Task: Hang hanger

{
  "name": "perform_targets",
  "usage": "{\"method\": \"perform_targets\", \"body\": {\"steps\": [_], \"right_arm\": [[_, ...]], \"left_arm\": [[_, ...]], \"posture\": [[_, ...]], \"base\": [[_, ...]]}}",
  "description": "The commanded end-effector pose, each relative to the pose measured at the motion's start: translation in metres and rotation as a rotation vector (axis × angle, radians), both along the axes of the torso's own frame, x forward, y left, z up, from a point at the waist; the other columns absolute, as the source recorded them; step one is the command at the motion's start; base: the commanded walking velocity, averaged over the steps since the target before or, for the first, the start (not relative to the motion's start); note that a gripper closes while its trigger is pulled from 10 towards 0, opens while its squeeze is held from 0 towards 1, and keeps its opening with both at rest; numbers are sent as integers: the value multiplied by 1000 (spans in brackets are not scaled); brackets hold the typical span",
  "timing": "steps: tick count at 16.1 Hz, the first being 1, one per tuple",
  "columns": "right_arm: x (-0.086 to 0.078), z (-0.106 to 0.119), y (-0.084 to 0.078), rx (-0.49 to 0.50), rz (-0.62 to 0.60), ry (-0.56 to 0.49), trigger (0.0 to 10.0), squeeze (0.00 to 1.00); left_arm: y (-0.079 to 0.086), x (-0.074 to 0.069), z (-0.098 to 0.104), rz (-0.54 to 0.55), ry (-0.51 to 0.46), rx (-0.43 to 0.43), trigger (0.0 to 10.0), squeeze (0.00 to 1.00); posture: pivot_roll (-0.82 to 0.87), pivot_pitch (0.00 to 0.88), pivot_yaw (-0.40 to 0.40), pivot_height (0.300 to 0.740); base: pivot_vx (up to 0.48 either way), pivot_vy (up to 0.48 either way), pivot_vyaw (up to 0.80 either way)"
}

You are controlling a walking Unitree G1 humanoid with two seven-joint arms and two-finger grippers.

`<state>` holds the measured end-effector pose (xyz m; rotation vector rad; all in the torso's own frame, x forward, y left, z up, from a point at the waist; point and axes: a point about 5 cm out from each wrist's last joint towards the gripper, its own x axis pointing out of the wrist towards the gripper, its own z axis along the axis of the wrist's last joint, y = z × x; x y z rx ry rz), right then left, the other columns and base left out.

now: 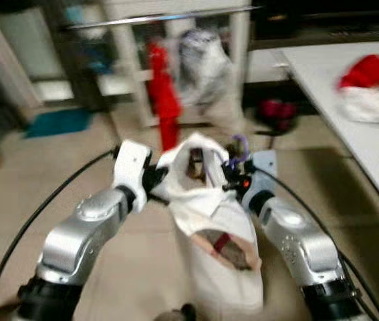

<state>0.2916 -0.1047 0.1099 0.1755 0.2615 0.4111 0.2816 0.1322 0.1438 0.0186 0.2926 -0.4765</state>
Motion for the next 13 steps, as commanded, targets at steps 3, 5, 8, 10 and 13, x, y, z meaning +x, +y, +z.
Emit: {"method": "perform_targets", "body": {"steps": [3, 5, 8, 10, 13], "right_arm": [[3, 27, 3, 75, 46, -120, 10000, 0], [1, 29, 8, 90, 77, -140, 10000, 0], [-1, 27, 13, 70, 122, -135, 10000, 0], [-3, 20, 14, -22, 147, -123, 10000, 0], [-6, 17, 14, -128, 188, -143, 10000, 0]], "left_arm": [[3, 9, 17, 14, -100, -17, 10000, 0], [1, 10, 29, -14, -137, -70, 10000, 0], [-8, 12, 38, -47, -145, -167, 10000, 0], [-12, 17, 52, -60, -174, -212, 0, 0], [1, 35, 60, 65, -181, -207, 0, 0]], "posture": [[-91, 0, 101, 740], [-87, 0, 99, 740], [-83, 0, 98, 740], [-85, 0, 101, 740], [-84, 0, 102, 740]], "base": [[0, 0, 0], [0, 0, 0], [0, 0, 0], [0, 0, 0], [0, 0, 0]]}}
